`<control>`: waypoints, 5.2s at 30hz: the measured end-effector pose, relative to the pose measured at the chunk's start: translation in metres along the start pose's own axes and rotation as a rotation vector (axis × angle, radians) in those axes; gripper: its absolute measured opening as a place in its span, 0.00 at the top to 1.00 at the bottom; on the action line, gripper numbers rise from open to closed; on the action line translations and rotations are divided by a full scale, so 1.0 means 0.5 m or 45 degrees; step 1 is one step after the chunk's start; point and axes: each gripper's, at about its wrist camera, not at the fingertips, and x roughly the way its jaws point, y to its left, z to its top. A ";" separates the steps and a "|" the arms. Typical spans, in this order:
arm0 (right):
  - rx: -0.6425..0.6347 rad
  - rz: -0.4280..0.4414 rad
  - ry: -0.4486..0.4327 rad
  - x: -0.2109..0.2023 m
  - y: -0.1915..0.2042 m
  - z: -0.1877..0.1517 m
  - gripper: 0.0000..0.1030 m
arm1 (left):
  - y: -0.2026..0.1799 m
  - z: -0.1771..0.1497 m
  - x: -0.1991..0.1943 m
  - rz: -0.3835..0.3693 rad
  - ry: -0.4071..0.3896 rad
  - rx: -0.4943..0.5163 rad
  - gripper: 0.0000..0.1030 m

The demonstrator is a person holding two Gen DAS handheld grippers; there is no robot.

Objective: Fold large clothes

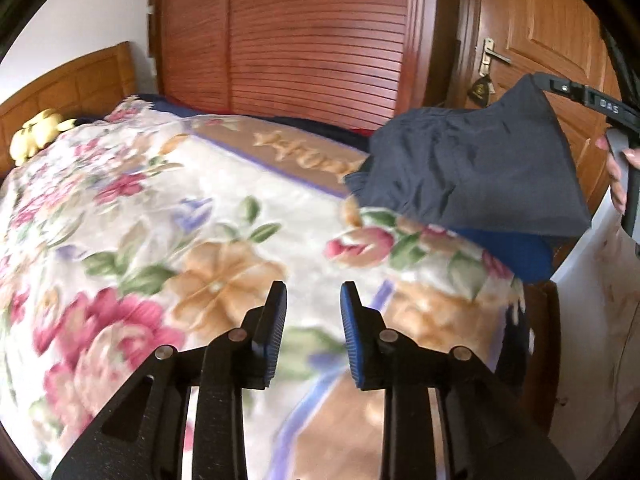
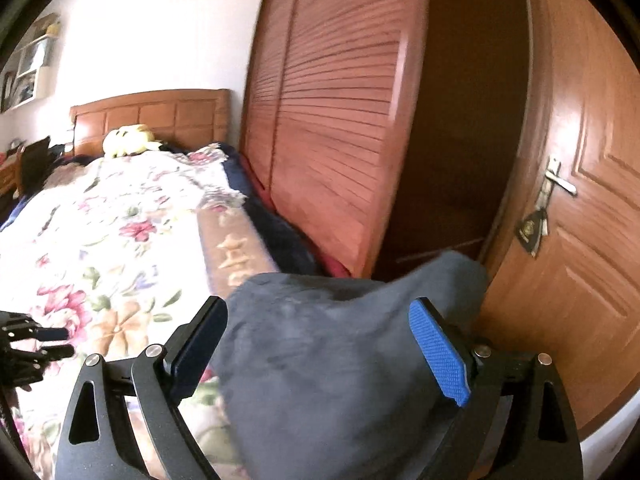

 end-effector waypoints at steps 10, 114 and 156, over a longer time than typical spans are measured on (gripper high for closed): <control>0.102 -0.307 0.171 0.074 -0.150 0.000 0.10 | 0.071 -0.098 -0.091 0.053 -0.021 -0.031 0.70; -0.130 0.845 -0.056 -0.397 0.367 -0.335 0.21 | 0.134 -0.477 -0.615 0.868 -0.264 -0.528 0.68; -0.098 0.833 -0.054 -0.368 0.399 -0.329 0.21 | 0.132 -0.481 -0.617 0.866 -0.267 -0.530 0.68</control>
